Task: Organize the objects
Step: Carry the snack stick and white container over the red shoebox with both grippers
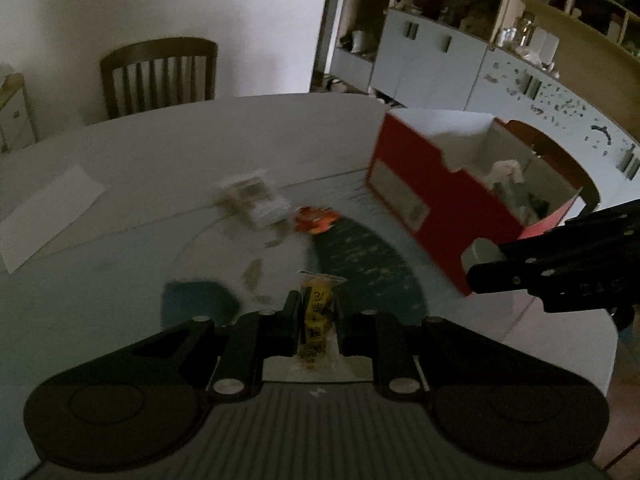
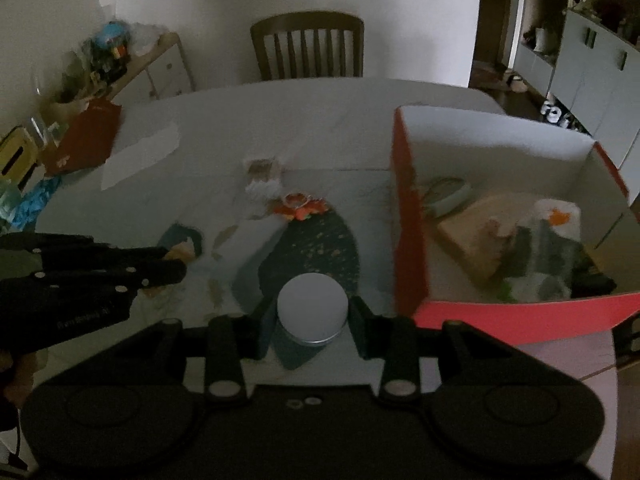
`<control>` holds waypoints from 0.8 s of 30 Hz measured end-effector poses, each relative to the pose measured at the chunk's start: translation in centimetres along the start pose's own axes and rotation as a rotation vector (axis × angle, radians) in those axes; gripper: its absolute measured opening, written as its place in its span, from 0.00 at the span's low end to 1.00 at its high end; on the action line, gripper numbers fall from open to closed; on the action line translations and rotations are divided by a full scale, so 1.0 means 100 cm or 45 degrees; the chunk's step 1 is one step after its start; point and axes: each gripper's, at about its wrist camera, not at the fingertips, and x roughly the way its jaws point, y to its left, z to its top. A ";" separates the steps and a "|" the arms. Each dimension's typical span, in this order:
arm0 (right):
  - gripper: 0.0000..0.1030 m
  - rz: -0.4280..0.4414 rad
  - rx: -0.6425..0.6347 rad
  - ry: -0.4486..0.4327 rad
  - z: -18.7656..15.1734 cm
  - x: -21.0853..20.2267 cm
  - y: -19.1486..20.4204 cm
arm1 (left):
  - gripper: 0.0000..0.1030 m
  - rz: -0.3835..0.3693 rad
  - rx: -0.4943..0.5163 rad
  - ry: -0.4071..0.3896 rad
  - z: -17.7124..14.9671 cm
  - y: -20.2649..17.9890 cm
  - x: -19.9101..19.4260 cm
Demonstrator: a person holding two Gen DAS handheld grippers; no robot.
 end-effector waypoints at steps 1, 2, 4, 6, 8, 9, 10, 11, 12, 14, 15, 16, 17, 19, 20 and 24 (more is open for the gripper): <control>0.37 -0.001 0.003 -0.008 0.000 -0.004 -0.004 | 0.16 -0.005 0.004 -0.004 0.002 -0.004 0.000; 0.37 0.000 0.004 -0.017 0.000 -0.008 -0.008 | 0.16 -0.011 0.008 -0.009 0.004 -0.010 -0.001; 0.37 -0.007 0.003 -0.035 0.001 -0.015 -0.018 | 0.16 -0.022 0.013 -0.018 0.009 -0.020 0.001; 0.37 -0.013 0.002 -0.050 0.003 -0.020 -0.028 | 0.16 -0.031 0.025 -0.027 0.014 -0.031 0.002; 0.37 -0.019 0.004 -0.063 0.003 -0.024 -0.038 | 0.16 -0.033 0.040 -0.036 0.019 -0.043 0.006; 0.37 -0.021 0.005 -0.068 0.004 -0.025 -0.044 | 0.16 -0.033 0.042 -0.037 0.021 -0.047 0.008; 0.37 -0.023 0.007 -0.070 0.004 -0.026 -0.051 | 0.16 -0.035 0.045 -0.037 0.023 -0.053 0.011; 0.37 -0.027 0.011 -0.072 0.004 -0.027 -0.056 | 0.16 -0.036 0.050 -0.039 0.026 -0.058 0.013; 0.37 -0.031 0.016 -0.072 0.004 -0.028 -0.064 | 0.16 -0.038 0.054 -0.042 0.028 -0.064 0.015; 0.37 -0.039 0.022 -0.075 0.004 -0.030 -0.077 | 0.16 -0.044 0.065 -0.047 0.033 -0.075 0.019; 0.37 -0.042 0.025 -0.077 0.003 -0.031 -0.083 | 0.16 -0.047 0.068 -0.050 0.035 -0.080 0.021; 0.37 -0.043 0.027 -0.080 0.002 -0.032 -0.089 | 0.16 -0.050 0.073 -0.054 0.038 -0.085 0.023; 0.37 -0.044 0.029 -0.082 0.002 -0.034 -0.095 | 0.16 -0.052 0.079 -0.058 0.041 -0.092 0.025; 0.37 -0.047 0.031 -0.089 0.003 -0.036 -0.108 | 0.16 -0.057 0.086 -0.066 0.048 -0.102 0.030; 0.37 -0.052 0.032 -0.094 0.003 -0.037 -0.114 | 0.16 -0.060 0.090 -0.070 0.051 -0.108 0.032; 0.37 -0.061 0.053 -0.111 0.005 -0.042 -0.143 | 0.16 -0.069 0.114 -0.079 0.063 -0.130 0.042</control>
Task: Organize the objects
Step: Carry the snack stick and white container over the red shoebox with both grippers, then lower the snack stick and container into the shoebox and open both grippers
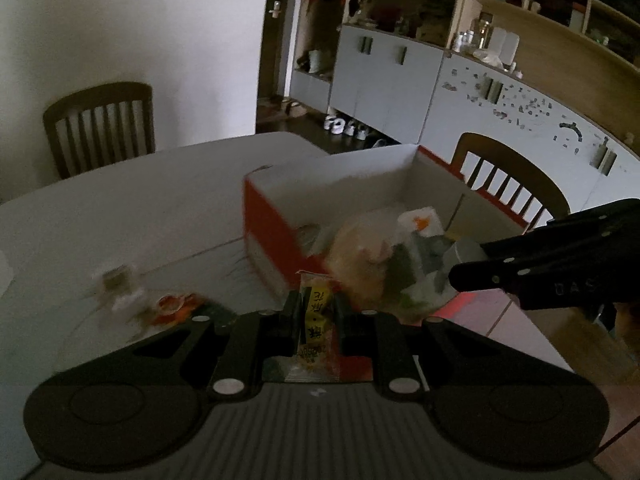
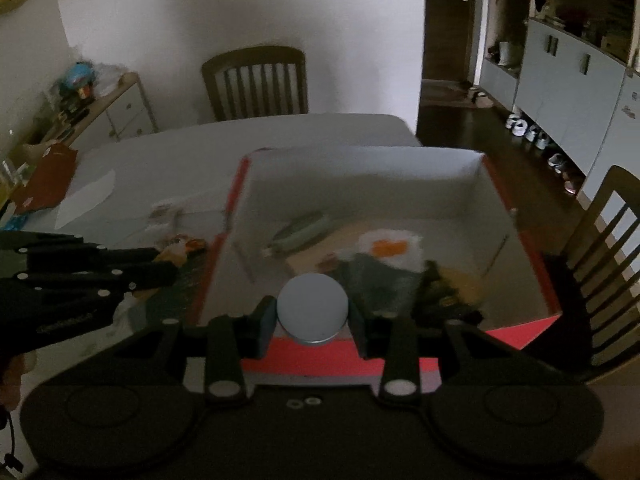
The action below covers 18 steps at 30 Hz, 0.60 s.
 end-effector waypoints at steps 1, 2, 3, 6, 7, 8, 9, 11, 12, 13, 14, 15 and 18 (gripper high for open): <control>0.37 -0.001 0.011 -0.002 0.001 0.000 -0.007 | 0.16 -0.003 0.006 -0.002 0.003 -0.005 0.003; 0.37 -0.001 0.021 -0.002 0.002 0.001 -0.013 | 0.16 -0.003 0.015 -0.005 0.007 -0.010 0.007; 0.37 -0.004 0.033 -0.002 0.004 0.002 -0.021 | 0.16 -0.003 0.024 -0.007 0.010 -0.015 0.011; 0.37 -0.012 0.059 -0.002 0.009 0.005 -0.042 | 0.16 0.000 0.048 -0.009 0.020 -0.027 0.023; 0.37 -0.018 0.065 -0.002 0.010 0.006 -0.047 | 0.16 0.001 0.053 -0.006 0.024 -0.030 0.029; 0.37 -0.022 0.070 -0.001 0.012 0.007 -0.052 | 0.16 0.004 0.058 0.000 0.026 -0.032 0.034; 0.37 -0.026 0.077 0.001 0.014 0.009 -0.058 | 0.16 0.012 0.064 0.009 0.028 -0.034 0.040; 0.37 -0.036 0.082 0.005 0.016 0.014 -0.068 | 0.16 0.027 0.072 0.027 0.032 -0.037 0.051; 0.37 -0.040 0.085 0.010 0.018 0.017 -0.073 | 0.16 0.031 0.076 0.034 0.034 -0.038 0.055; 0.37 -0.041 0.086 0.013 0.019 0.020 -0.078 | 0.16 0.037 0.090 0.039 0.037 -0.040 0.061; 0.37 -0.045 0.087 0.013 0.020 0.023 -0.082 | 0.16 0.044 0.110 0.039 0.039 -0.042 0.065; 0.37 -0.053 0.089 0.016 0.021 0.026 -0.086 | 0.16 0.049 0.129 0.039 0.041 -0.044 0.067; 0.37 -0.065 0.081 0.014 0.025 0.035 -0.094 | 0.16 0.067 0.173 0.051 0.049 -0.049 0.082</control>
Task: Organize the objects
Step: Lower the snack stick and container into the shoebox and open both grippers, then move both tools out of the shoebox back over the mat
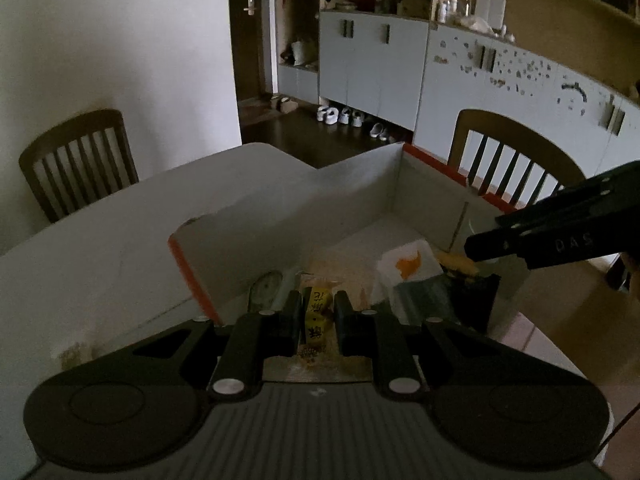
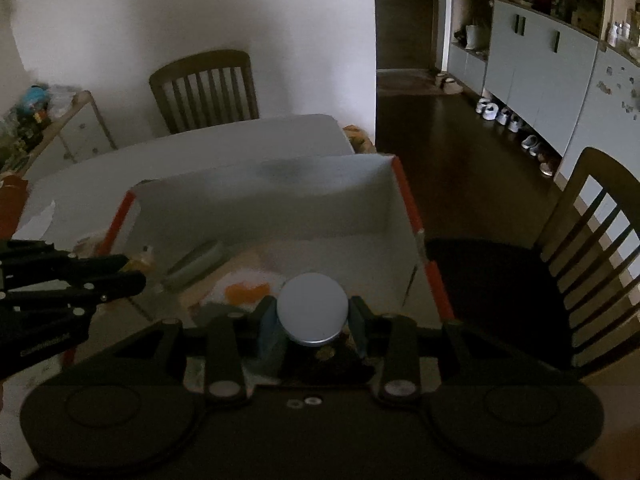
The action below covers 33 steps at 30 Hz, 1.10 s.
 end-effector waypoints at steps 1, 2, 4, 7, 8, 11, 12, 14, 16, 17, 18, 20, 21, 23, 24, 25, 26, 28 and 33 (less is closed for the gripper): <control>0.37 -0.004 -0.004 -0.002 0.002 0.003 -0.001 | 0.16 0.006 0.009 0.006 0.002 -0.001 0.005; 0.37 -0.002 -0.009 -0.001 0.005 0.006 -0.003 | 0.16 0.015 0.018 0.013 0.005 -0.002 0.010; 0.37 0.006 -0.022 0.000 0.009 0.013 -0.006 | 0.16 0.031 0.036 0.031 0.010 -0.003 0.022; 0.37 -0.001 -0.042 0.011 0.013 0.026 -0.010 | 0.16 0.051 0.048 0.062 0.016 -0.004 0.039; 0.37 -0.006 -0.048 0.017 0.014 0.030 -0.011 | 0.16 0.045 0.035 0.082 0.019 -0.003 0.045; 0.37 -0.014 -0.070 0.038 0.015 0.041 -0.010 | 0.16 0.041 0.021 0.143 0.023 -0.003 0.061; 0.37 -0.013 -0.078 0.046 0.016 0.044 -0.010 | 0.16 0.049 0.036 0.158 0.023 -0.004 0.066; 0.37 -0.013 -0.091 0.055 0.018 0.050 -0.009 | 0.16 0.051 0.045 0.186 0.022 -0.005 0.075; 0.37 -0.004 -0.102 0.071 0.019 0.054 -0.008 | 0.16 0.055 0.049 0.212 0.022 -0.005 0.082; 0.37 -0.002 -0.108 0.076 0.021 0.057 -0.009 | 0.16 0.057 0.053 0.227 0.022 -0.005 0.086; 0.37 -0.005 -0.117 0.081 0.021 0.059 -0.007 | 0.16 0.058 0.054 0.246 0.022 -0.005 0.090; 0.37 -0.001 -0.128 0.097 0.021 0.062 -0.007 | 0.16 0.055 0.042 0.289 0.022 -0.003 0.096; 0.37 0.004 -0.130 0.106 0.020 0.064 -0.007 | 0.16 0.048 0.035 0.310 0.022 -0.002 0.099; 0.37 0.010 -0.133 0.117 0.019 0.065 -0.008 | 0.16 0.031 0.031 0.369 0.022 -0.001 0.105; 0.38 0.017 -0.135 0.119 0.018 0.066 -0.008 | 0.16 0.033 0.035 0.380 0.022 -0.001 0.106; 0.38 0.023 -0.133 0.122 0.018 0.066 -0.009 | 0.16 0.028 0.038 0.396 0.021 -0.001 0.108; 0.38 0.028 -0.131 0.127 0.017 0.066 -0.009 | 0.16 0.029 0.039 0.403 0.021 -0.002 0.108; 0.38 0.034 -0.132 0.126 0.017 0.066 -0.010 | 0.16 0.030 0.042 0.412 0.021 -0.002 0.109; 0.39 0.053 -0.129 0.120 0.016 0.062 -0.013 | 0.16 0.026 0.038 0.440 0.020 0.000 0.109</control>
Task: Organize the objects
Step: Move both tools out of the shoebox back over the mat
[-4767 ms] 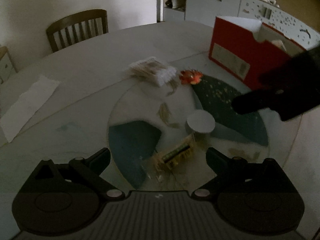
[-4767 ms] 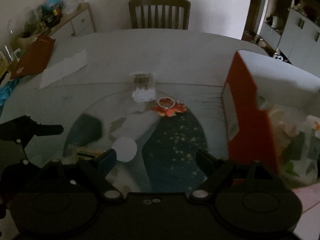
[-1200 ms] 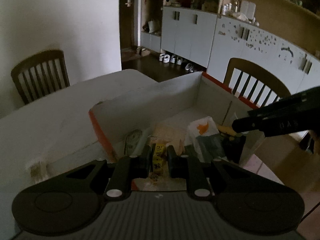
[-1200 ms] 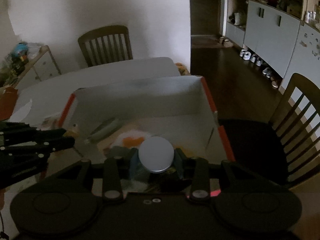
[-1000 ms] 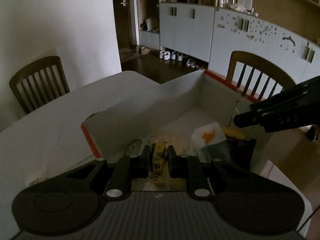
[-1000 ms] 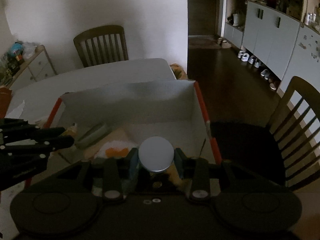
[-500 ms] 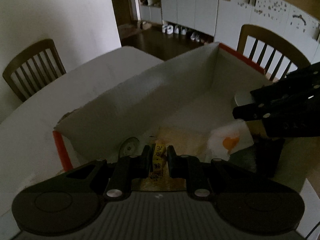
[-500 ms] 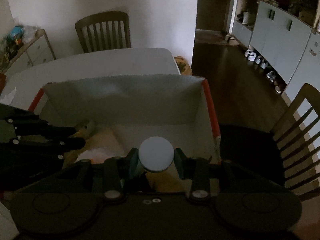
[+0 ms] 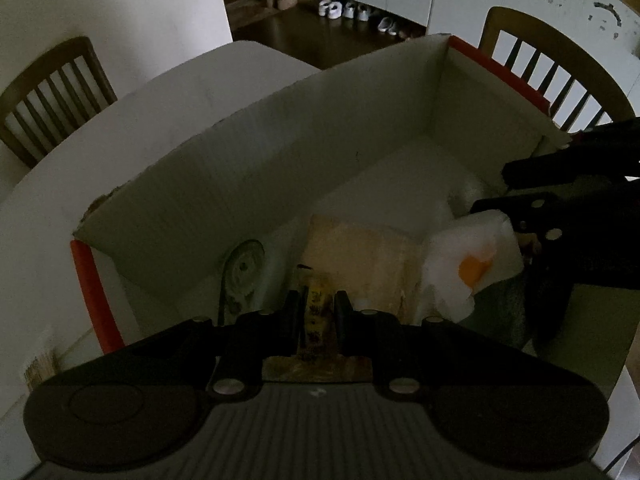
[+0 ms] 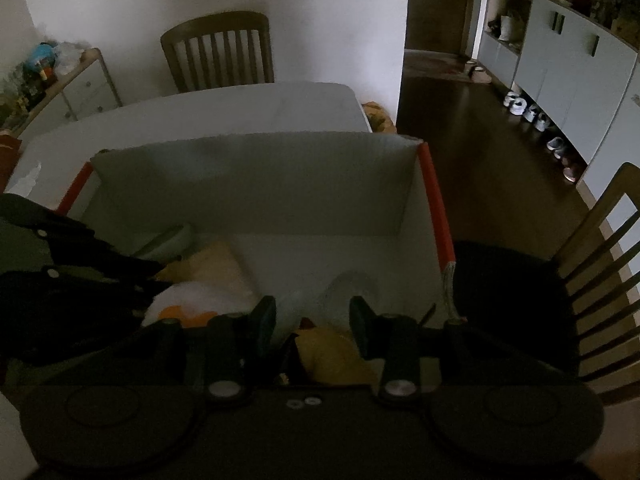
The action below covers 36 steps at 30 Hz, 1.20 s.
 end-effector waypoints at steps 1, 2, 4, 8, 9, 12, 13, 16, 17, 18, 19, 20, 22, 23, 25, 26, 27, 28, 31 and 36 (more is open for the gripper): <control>0.40 0.000 0.000 -0.003 0.000 -0.002 -0.001 | 0.17 -0.001 0.002 -0.004 0.000 -0.001 0.000; 0.41 0.002 0.000 -0.005 0.000 -0.003 -0.004 | 0.20 -0.003 0.003 -0.007 0.000 -0.001 0.000; 0.42 0.008 0.004 -0.013 -0.001 -0.007 -0.006 | 0.26 0.006 -0.002 -0.016 -0.002 -0.001 -0.002; 0.43 0.017 0.019 -0.026 -0.003 -0.015 -0.009 | 0.56 0.020 -0.010 -0.067 -0.003 0.001 -0.009; 0.43 0.019 0.019 -0.030 -0.004 -0.016 -0.009 | 0.56 0.013 -0.007 -0.084 -0.003 0.000 -0.012; 0.43 0.019 0.021 -0.040 -0.005 -0.023 -0.009 | 0.56 0.015 -0.009 -0.107 -0.005 -0.002 -0.020; 0.44 0.021 0.020 -0.044 -0.005 -0.025 -0.009 | 0.56 0.014 -0.011 -0.113 -0.002 -0.005 -0.022; 0.46 0.033 0.015 -0.064 -0.006 -0.035 -0.007 | 0.57 0.007 -0.020 -0.129 -0.004 -0.005 -0.029; 0.46 0.037 0.013 -0.070 -0.006 -0.038 -0.006 | 0.57 0.006 -0.022 -0.136 -0.005 -0.006 -0.032; 0.46 0.038 0.008 -0.076 -0.006 -0.041 -0.005 | 0.57 0.005 -0.022 -0.144 -0.005 -0.006 -0.035; 0.46 0.038 0.002 -0.081 -0.006 -0.044 -0.004 | 0.57 0.002 -0.023 -0.156 -0.006 -0.006 -0.039; 0.47 0.042 -0.003 -0.087 -0.006 -0.047 -0.002 | 0.57 0.001 -0.024 -0.165 -0.005 -0.007 -0.042; 0.51 0.050 -0.014 -0.098 -0.007 -0.053 0.001 | 0.57 0.001 -0.034 -0.189 -0.007 -0.007 -0.050; 0.53 0.053 -0.018 -0.104 -0.008 -0.056 0.003 | 0.57 -0.003 -0.038 -0.198 -0.008 -0.007 -0.053; 0.53 0.057 -0.035 -0.119 -0.009 -0.063 0.007 | 0.57 -0.011 -0.048 -0.219 -0.012 -0.008 -0.062; 0.53 0.059 -0.041 -0.124 -0.009 -0.066 0.010 | 0.57 -0.014 -0.053 -0.230 -0.014 -0.008 -0.066; 0.54 0.062 -0.050 -0.129 -0.010 -0.069 0.012 | 0.57 -0.019 -0.059 -0.239 -0.015 -0.009 -0.070; 0.54 0.063 -0.055 -0.134 -0.010 -0.071 0.015 | 0.57 -0.025 -0.066 -0.248 -0.018 -0.009 -0.075; 0.56 0.070 -0.056 -0.149 -0.013 -0.081 0.021 | 0.64 -0.040 -0.080 -0.279 -0.024 -0.007 -0.088; 0.59 0.076 -0.060 -0.172 -0.016 -0.092 0.035 | 0.66 -0.073 -0.096 -0.318 -0.037 -0.003 -0.108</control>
